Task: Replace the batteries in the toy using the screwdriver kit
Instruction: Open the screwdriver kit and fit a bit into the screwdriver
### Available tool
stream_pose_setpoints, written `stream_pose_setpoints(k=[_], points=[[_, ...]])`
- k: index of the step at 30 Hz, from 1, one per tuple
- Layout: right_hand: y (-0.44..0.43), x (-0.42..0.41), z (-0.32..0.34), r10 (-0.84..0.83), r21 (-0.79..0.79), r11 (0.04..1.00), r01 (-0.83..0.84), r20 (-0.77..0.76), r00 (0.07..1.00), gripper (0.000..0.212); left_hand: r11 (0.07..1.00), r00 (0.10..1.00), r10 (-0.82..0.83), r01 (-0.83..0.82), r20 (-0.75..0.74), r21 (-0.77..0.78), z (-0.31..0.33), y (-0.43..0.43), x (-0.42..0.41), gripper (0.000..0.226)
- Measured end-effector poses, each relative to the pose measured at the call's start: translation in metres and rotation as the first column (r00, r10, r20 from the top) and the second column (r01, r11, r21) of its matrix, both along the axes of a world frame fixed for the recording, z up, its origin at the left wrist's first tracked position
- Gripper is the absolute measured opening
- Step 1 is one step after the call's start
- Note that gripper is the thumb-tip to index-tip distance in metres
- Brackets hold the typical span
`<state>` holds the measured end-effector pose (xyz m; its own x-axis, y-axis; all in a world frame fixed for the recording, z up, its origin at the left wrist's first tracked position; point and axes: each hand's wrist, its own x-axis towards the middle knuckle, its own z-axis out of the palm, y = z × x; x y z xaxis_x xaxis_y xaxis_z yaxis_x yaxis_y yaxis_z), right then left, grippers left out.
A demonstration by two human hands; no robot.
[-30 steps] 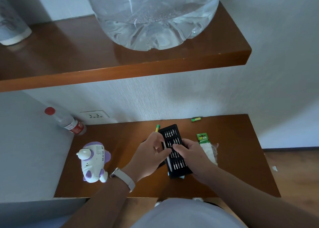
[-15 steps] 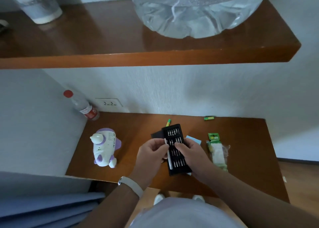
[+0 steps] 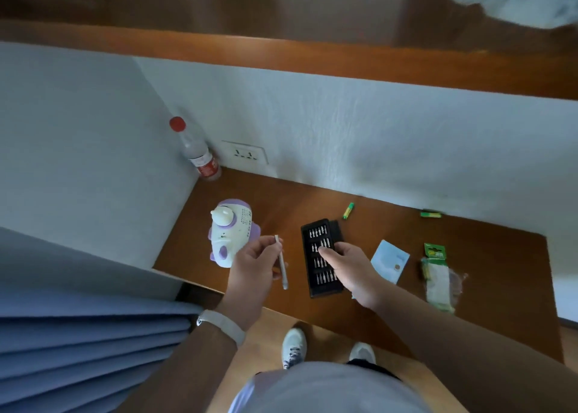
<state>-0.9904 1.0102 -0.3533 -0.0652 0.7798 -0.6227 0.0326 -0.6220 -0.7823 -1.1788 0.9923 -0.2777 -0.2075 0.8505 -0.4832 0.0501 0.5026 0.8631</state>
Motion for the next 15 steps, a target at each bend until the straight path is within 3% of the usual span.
stream_pose_setpoints(k=[6, 11, 15], points=[[0.025, -0.032, -0.019, 0.148, -0.02, 0.989, -0.147, 0.213, 0.966, 0.025, 1.0, 1.0, -0.013, 0.013, 0.011, -0.029, -0.011, 0.001, -0.032, 0.015], [0.04, -0.053, -0.035, 0.198, -0.029, 0.98, -0.199, 0.303, 0.932, 0.03, 0.998, 0.998, -0.008, 0.012, 0.061, -0.063, -0.018, -0.002, -0.054, 0.011], [0.045, -0.061, -0.048, 0.27, -0.032, 0.956, -0.29, 0.477, 0.836, 0.033, 0.997, 0.994, -0.019, 0.027, 0.108, -0.073, -0.021, -0.003, -0.067, 0.01]])
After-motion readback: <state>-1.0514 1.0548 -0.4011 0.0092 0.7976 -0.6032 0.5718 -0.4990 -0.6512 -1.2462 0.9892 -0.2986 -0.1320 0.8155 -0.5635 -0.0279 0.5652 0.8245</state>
